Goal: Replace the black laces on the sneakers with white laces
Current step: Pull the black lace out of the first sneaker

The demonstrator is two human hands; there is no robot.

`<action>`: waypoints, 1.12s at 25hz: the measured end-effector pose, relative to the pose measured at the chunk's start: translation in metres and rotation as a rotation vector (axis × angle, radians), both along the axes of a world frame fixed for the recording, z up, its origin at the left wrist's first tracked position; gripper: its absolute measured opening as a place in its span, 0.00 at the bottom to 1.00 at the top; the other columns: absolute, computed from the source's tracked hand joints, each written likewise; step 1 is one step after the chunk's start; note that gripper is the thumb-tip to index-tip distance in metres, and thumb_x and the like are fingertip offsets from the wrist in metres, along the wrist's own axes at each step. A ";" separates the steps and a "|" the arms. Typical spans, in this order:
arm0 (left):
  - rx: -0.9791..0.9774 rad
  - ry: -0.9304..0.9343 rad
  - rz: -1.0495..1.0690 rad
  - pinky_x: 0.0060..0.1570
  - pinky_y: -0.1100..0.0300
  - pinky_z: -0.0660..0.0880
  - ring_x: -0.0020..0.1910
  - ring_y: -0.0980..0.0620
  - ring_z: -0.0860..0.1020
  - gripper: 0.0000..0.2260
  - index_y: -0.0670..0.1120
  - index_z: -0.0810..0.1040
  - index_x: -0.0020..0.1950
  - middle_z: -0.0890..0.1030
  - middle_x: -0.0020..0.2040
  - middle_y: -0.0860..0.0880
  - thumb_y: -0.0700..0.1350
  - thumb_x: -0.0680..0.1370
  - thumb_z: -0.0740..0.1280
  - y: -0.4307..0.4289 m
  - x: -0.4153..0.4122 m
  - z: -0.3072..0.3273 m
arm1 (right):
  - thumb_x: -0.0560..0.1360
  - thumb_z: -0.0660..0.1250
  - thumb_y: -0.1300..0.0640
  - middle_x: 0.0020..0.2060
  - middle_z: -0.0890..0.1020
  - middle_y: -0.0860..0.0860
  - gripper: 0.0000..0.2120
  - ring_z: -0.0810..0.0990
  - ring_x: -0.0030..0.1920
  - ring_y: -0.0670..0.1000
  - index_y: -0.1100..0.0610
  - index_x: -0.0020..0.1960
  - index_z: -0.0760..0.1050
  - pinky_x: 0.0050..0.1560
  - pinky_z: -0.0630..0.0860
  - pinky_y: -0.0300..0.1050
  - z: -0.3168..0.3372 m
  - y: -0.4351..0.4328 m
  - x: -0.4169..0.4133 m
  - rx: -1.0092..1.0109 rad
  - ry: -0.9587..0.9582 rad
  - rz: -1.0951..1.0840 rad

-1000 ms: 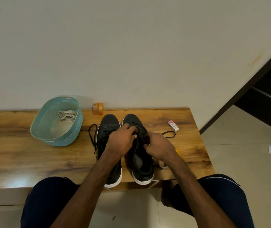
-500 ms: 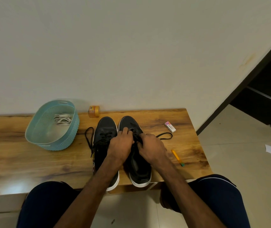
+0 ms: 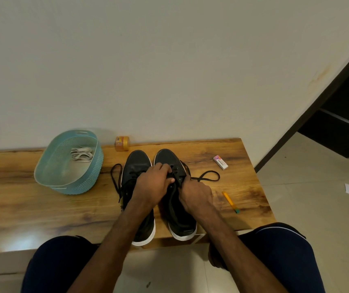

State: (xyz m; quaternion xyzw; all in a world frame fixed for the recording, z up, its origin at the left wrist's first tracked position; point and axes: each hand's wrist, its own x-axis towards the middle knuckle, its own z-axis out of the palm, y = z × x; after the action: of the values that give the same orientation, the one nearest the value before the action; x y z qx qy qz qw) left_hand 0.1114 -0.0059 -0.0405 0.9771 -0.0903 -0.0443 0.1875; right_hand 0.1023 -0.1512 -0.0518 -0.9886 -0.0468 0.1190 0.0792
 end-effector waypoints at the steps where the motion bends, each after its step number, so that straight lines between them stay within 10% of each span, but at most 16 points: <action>1: 0.073 -0.022 -0.009 0.52 0.53 0.75 0.54 0.51 0.75 0.09 0.50 0.73 0.60 0.75 0.55 0.52 0.52 0.82 0.62 -0.003 0.000 0.000 | 0.81 0.59 0.51 0.52 0.82 0.54 0.19 0.83 0.50 0.55 0.61 0.67 0.67 0.46 0.77 0.49 0.000 0.001 -0.001 -0.005 0.002 0.006; 9: -0.013 -0.195 0.504 0.47 0.48 0.75 0.48 0.47 0.78 0.04 0.47 0.76 0.52 0.78 0.50 0.49 0.45 0.81 0.62 0.023 0.007 0.014 | 0.80 0.60 0.54 0.54 0.82 0.55 0.20 0.82 0.53 0.56 0.63 0.69 0.66 0.47 0.76 0.49 0.000 0.001 -0.003 -0.003 0.018 -0.023; 14: 0.181 -0.143 0.095 0.63 0.49 0.68 0.64 0.49 0.73 0.16 0.52 0.71 0.70 0.74 0.65 0.51 0.53 0.83 0.60 0.001 0.003 0.006 | 0.81 0.60 0.53 0.51 0.82 0.53 0.20 0.83 0.50 0.54 0.62 0.68 0.67 0.42 0.73 0.47 -0.002 0.003 -0.002 0.005 0.012 -0.030; 17: 0.242 -0.079 0.041 0.64 0.51 0.67 0.59 0.50 0.74 0.12 0.53 0.76 0.62 0.77 0.58 0.52 0.53 0.83 0.59 -0.005 0.005 0.005 | 0.81 0.60 0.53 0.51 0.82 0.53 0.20 0.83 0.49 0.54 0.62 0.68 0.67 0.41 0.72 0.47 -0.002 0.005 -0.002 0.006 0.016 -0.033; 24: -0.387 -0.289 0.720 0.42 0.56 0.67 0.43 0.52 0.74 0.06 0.47 0.80 0.50 0.81 0.48 0.49 0.49 0.80 0.66 0.040 0.011 0.031 | 0.81 0.59 0.54 0.53 0.82 0.54 0.18 0.83 0.51 0.56 0.62 0.67 0.68 0.43 0.72 0.48 -0.003 0.003 -0.003 0.009 0.001 -0.022; 28: -0.056 -0.257 0.464 0.50 0.49 0.73 0.55 0.46 0.76 0.10 0.48 0.78 0.60 0.79 0.59 0.47 0.49 0.79 0.67 0.038 0.008 0.030 | 0.81 0.59 0.53 0.52 0.82 0.54 0.18 0.83 0.50 0.55 0.62 0.67 0.68 0.42 0.71 0.48 -0.003 0.004 -0.003 0.006 -0.002 -0.023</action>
State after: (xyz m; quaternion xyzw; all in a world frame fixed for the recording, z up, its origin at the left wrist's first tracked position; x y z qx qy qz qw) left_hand 0.1192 0.0324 -0.0108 0.9637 0.1117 0.1266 0.2068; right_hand 0.0997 -0.1468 -0.0543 -0.9889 -0.0360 0.1171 0.0836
